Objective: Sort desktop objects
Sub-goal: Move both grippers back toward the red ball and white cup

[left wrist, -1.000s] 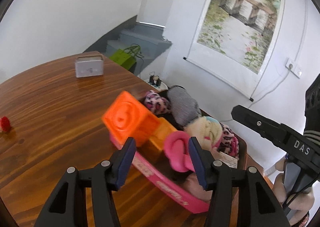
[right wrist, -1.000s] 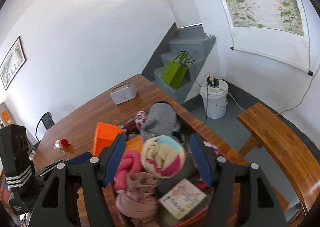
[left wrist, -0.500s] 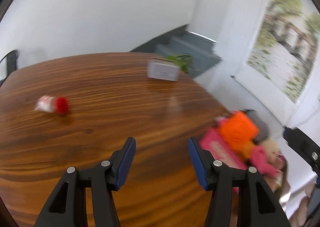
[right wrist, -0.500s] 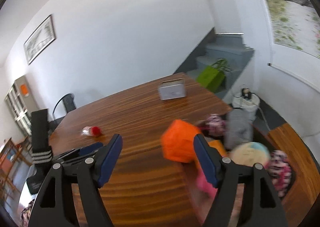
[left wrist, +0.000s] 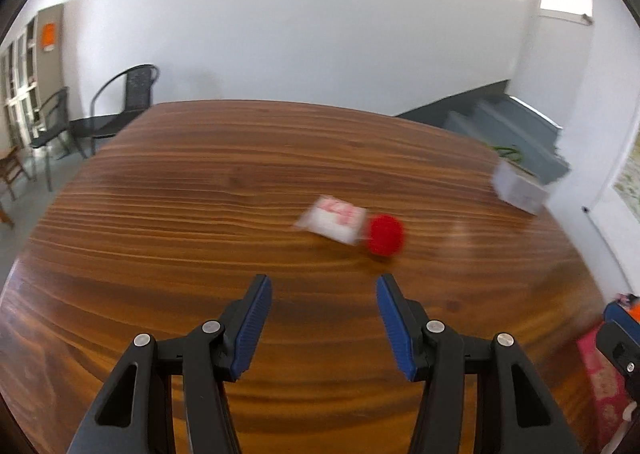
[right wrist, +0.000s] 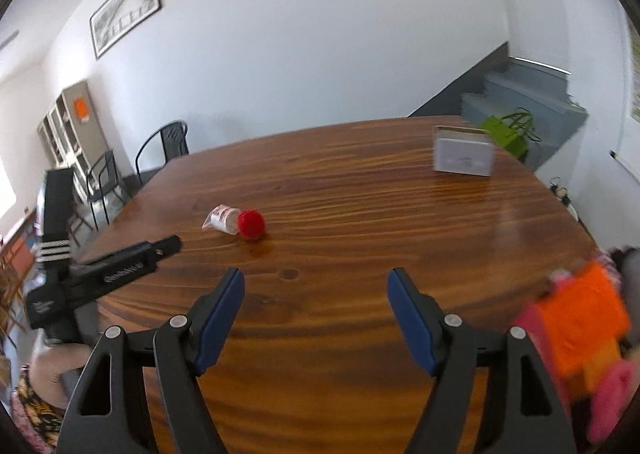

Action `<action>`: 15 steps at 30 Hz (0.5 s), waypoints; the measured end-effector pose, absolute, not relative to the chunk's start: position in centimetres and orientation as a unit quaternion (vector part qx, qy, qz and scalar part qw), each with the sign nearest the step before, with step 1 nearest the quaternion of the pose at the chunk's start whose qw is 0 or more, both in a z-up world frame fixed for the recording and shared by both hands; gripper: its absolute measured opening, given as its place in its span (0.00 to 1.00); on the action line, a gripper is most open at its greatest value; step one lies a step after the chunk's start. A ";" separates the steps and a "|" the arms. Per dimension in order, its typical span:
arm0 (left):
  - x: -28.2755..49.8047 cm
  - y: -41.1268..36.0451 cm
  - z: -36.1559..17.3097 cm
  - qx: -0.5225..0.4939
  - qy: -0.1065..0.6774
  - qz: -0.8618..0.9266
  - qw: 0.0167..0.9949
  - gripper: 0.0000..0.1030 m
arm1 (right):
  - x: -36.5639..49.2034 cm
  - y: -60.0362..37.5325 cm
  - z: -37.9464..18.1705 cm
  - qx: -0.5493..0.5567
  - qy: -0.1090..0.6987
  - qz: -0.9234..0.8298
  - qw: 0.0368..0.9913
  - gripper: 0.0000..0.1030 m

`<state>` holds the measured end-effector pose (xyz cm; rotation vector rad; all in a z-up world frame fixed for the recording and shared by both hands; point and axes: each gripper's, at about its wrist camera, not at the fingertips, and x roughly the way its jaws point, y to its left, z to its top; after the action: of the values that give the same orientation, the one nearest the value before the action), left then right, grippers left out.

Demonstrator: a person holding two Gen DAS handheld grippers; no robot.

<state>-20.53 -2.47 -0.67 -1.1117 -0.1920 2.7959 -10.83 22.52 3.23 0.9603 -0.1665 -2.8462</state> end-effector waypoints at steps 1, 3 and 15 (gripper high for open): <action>-20.9 -3.0 -0.9 -0.370 -0.063 0.925 0.058 0.55 | -11.9 21.9 2.8 0.324 -0.053 -0.942 0.068 0.75; -21.8 -3.9 -1.5 -0.374 -0.062 0.924 0.053 0.55 | -13.9 20.9 2.0 0.335 -0.054 -0.938 0.071 0.75; -24.4 -6.8 -1.9 -0.380 -0.077 0.921 0.033 0.54 | -23.4 15.7 -2.5 0.387 -0.058 -0.914 0.105 0.75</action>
<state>-24.37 -6.78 -1.91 -1.1709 -0.2358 2.8346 -23.40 15.68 -2.50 1.1400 -0.1704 -2.6959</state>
